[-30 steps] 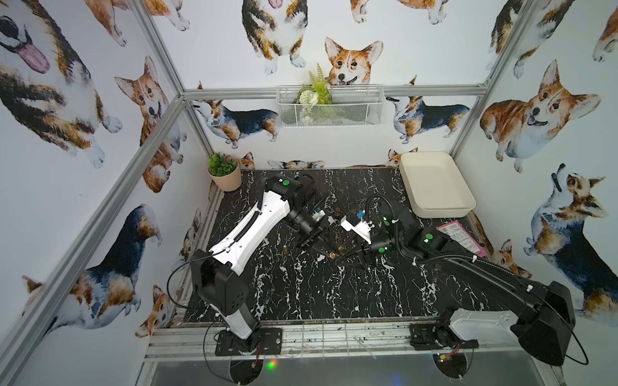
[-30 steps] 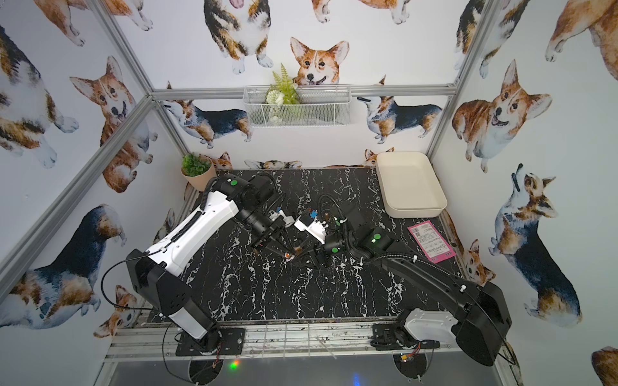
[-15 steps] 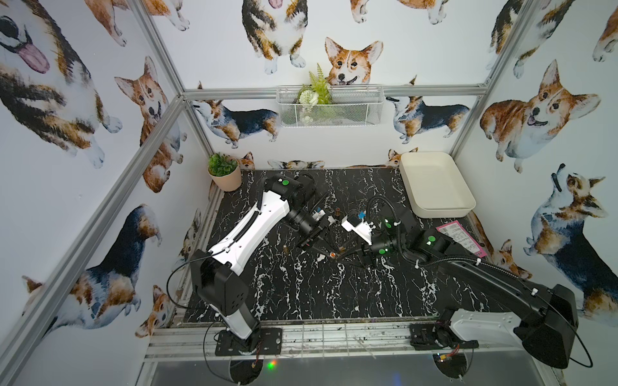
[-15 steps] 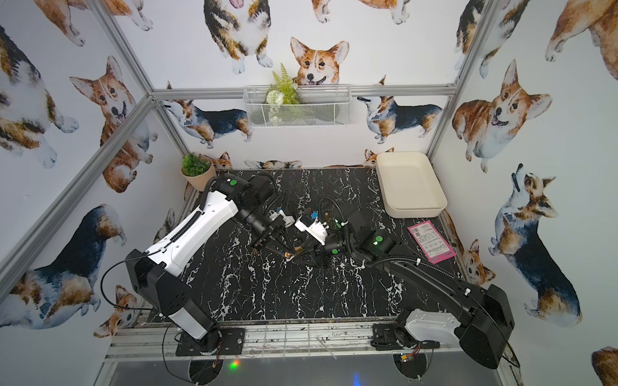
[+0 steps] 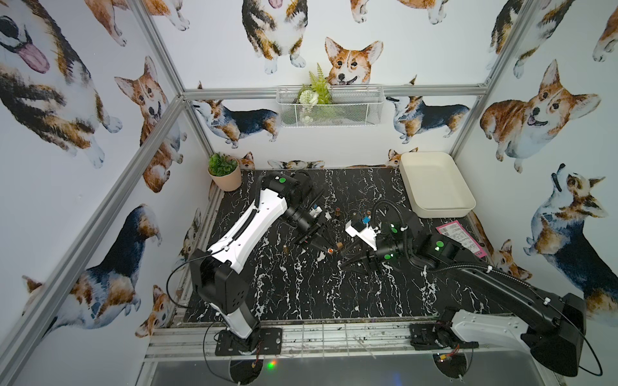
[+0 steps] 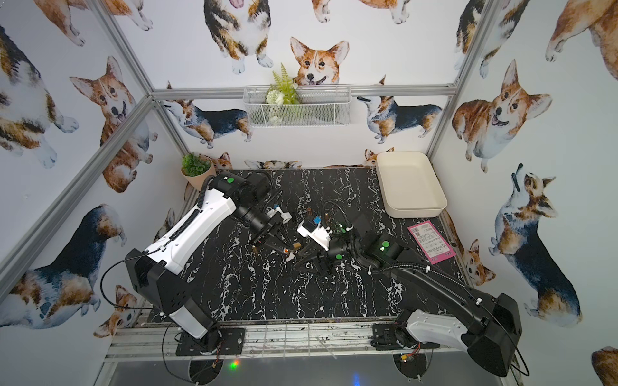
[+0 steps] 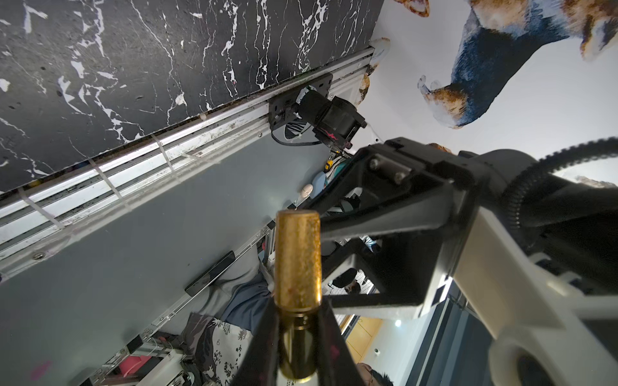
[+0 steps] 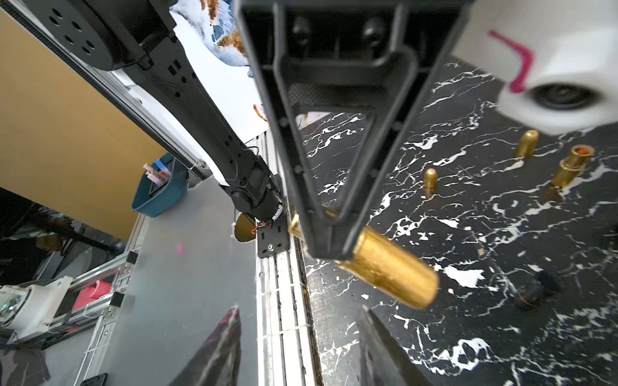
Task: Open the lipstick cap
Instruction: Adjust the lipstick.
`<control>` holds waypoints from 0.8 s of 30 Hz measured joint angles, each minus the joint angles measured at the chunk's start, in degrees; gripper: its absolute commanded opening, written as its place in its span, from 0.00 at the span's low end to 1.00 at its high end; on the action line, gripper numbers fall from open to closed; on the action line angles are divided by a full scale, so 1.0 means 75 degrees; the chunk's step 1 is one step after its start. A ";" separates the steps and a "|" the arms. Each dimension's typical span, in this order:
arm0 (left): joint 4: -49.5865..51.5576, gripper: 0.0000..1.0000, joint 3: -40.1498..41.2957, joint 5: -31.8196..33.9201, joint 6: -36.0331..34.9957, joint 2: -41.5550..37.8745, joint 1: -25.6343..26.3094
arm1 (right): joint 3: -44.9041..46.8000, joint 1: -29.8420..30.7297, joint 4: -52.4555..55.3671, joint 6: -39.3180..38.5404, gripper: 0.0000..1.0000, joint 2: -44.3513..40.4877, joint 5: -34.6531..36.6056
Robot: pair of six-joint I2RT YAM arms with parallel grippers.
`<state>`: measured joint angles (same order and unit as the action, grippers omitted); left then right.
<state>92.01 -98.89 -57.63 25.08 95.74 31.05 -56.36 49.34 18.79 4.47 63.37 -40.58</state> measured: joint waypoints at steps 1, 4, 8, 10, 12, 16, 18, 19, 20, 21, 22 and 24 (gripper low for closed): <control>-0.0003 0.13 0.0076 -0.0035 0.0003 -0.0020 0.0006 | -0.0067 0.0000 0.0020 -0.0044 0.61 -0.0035 0.0061; 0.0000 0.13 0.0306 -0.0055 0.0026 -0.0207 0.0006 | -0.0187 0.0009 0.0067 -0.0274 0.62 -0.0073 0.0414; 0.0000 0.12 0.0291 -0.0157 0.0029 -0.0332 0.0023 | -0.0248 0.0006 0.0233 -0.0571 0.62 0.0038 0.0962; 0.0000 0.12 0.0192 -0.0236 0.0035 -0.0323 0.0055 | -0.0373 0.0006 0.0248 -0.0667 0.62 0.0286 0.1035; 0.0000 0.11 0.0137 -0.0332 0.0038 -0.0341 0.0117 | -0.0428 0.0006 0.0297 -0.0796 0.62 0.0478 0.1110; 0.0000 0.10 0.0277 -0.0484 0.0079 -0.0484 0.0224 | -0.0501 0.0006 0.0309 -0.0970 0.61 0.0525 0.1026; -0.0003 0.10 0.0323 -0.0507 0.0082 -0.0522 0.0242 | -0.0539 0.0009 0.0294 -0.1000 0.61 0.0533 0.0927; -0.0003 0.10 0.0344 -0.0522 0.0082 -0.0525 0.0254 | -0.0548 0.0015 0.0291 -0.1008 0.61 0.0536 0.0877; -0.0003 0.10 0.0367 -0.0527 0.0082 -0.0527 0.0262 | -0.0551 0.0015 0.0291 -0.1035 0.60 0.0542 0.0842; -0.0003 0.10 0.0402 -0.0527 0.0082 -0.0539 0.0271 | -0.0551 0.0017 0.0300 -0.1081 0.60 0.0554 0.0819; -0.0003 0.10 0.0460 -0.0539 0.0085 -0.0551 0.0283 | -0.0560 0.0020 0.0318 -0.1139 0.60 0.0565 0.0804; -0.0003 0.10 0.0493 -0.0551 0.0085 -0.0551 0.0291 | -0.0612 0.0020 0.0344 -0.1198 0.59 0.0609 0.0726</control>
<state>91.98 -95.20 -61.76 25.71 91.61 33.23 -60.95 49.50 21.37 -4.51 67.94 -35.14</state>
